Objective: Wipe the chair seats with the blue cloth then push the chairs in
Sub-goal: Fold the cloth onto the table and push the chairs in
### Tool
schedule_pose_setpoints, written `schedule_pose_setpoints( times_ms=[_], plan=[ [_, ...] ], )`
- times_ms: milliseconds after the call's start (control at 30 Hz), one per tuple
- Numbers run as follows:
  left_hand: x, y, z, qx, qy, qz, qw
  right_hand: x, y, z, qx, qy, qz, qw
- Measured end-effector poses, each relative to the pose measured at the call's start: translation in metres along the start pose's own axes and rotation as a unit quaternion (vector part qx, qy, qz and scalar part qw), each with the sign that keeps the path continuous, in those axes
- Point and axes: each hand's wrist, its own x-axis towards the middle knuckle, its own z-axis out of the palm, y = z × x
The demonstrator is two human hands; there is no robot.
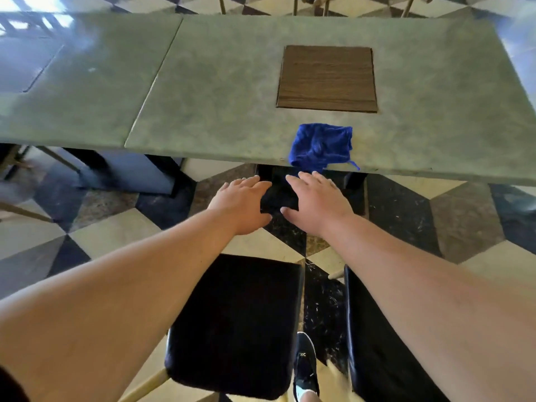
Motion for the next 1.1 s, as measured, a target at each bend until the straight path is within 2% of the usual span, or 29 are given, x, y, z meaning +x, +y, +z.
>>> schedule_pose_setpoints(
  times_ms=[367,500,700,833,1000,1100],
  plan=[
    [-0.242,-0.147,0.054,-0.019,-0.041,-0.009,0.999,-0.183,-0.176,0.067,-0.004,-0.024,0.057,0.998],
    [-0.292,-0.174,0.082,-0.033,-0.058,0.002,0.998,-0.229,-0.218,0.086,-0.010,-0.032,0.058,0.998],
    [-0.331,-0.188,0.125,-0.042,-0.091,0.002,0.995,-0.272,-0.244,0.123,-0.008,-0.071,0.036,0.997],
    [-0.344,-0.189,0.157,-0.046,-0.147,-0.016,0.988,-0.296,-0.246,0.156,-0.004,-0.131,0.020,0.991],
    [-0.354,-0.183,0.198,-0.059,-0.309,-0.021,0.949,-0.329,-0.244,0.186,0.028,-0.245,0.028,0.969],
    [-0.354,-0.179,0.216,-0.022,-0.355,-0.013,0.935,-0.343,-0.240,0.203,0.025,-0.295,0.035,0.955]
  ],
)
